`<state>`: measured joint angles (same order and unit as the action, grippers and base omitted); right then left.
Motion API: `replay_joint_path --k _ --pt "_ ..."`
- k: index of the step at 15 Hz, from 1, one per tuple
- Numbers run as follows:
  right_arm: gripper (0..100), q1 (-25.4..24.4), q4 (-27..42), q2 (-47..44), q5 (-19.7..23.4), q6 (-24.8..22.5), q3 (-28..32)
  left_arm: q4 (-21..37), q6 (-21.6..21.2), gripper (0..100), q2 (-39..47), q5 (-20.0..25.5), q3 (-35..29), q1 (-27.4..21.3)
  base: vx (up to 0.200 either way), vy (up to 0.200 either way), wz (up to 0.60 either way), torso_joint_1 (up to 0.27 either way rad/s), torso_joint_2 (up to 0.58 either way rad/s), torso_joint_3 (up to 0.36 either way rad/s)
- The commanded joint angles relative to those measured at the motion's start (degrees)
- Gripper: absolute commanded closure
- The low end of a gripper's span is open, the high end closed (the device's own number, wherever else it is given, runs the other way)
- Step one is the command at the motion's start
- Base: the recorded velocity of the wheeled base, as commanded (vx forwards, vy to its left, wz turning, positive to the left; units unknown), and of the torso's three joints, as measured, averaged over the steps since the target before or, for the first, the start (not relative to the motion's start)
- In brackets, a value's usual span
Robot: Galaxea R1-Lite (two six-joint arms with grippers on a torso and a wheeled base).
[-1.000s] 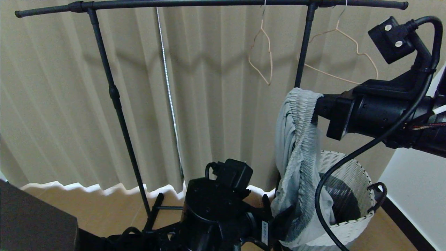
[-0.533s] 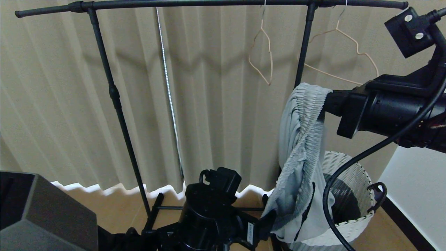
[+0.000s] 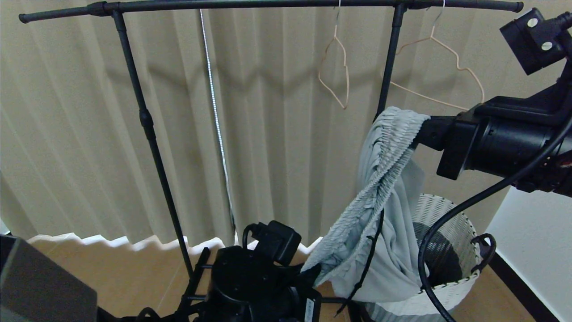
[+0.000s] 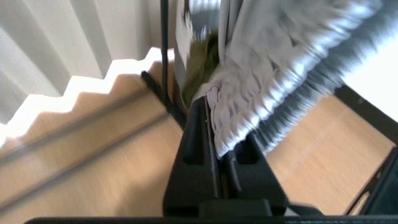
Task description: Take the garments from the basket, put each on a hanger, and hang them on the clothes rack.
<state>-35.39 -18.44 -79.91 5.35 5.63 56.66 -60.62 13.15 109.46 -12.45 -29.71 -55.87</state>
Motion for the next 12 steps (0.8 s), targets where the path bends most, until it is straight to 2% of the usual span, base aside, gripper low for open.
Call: replay_joint_path --k 1,2,4,6,7,9,11,12 --pt "100 0.06 -0.36 -0.69 0.10 -0.01 0.03 -2.39 -4.45 100 -10.23 -0.12 4.92 2.61 0.000 0.000 0.00 0.000 0.00 0.000" --pt "100 0.06 -0.72 -1.57 0.10 -0.01 0.12 -0.64 -4.54 100 -14.01 -0.03 5.10 3.57 0.000 0.000 0.00 0.000 0.00 0.000" --pt "100 0.06 -0.72 -3.15 0.19 -0.01 0.73 10.35 -4.54 100 -24.91 0.23 3.96 5.60 0.000 0.000 0.00 0.000 0.00 0.000" --pt "100 0.06 -1.07 -5.61 0.19 -0.09 1.70 28.81 -4.45 100 -37.21 0.49 -1.58 7.44 0.000 0.000 0.00 0.000 0.00 0.000" --pt "100 0.06 -1.68 -6.49 0.19 -0.09 2.14 36.10 -4.28 100 -41.08 0.93 -4.57 8.58 0.000 0.000 0.00 0.000 0.00 0.000" --pt "100 0.06 -3.53 -7.63 0.27 -0.09 3.19 46.65 -4.19 100 -47.32 5.33 -9.49 10.52 0.000 0.000 0.00 0.000 0.00 0.000" --pt "100 -0.03 -5.02 -8.07 0.27 -0.09 4.60 54.56 -4.19 100 -51.10 10.69 -14.15 13.77 0.000 0.000 0.00 0.000 0.00 0.000" --pt "100 -0.03 -5.90 -8.07 0.27 -0.09 5.65 55.88 -4.19 100 -51.80 12.53 -15.73 15.97 0.000 0.000 0.00 0.000 0.00 0.000"
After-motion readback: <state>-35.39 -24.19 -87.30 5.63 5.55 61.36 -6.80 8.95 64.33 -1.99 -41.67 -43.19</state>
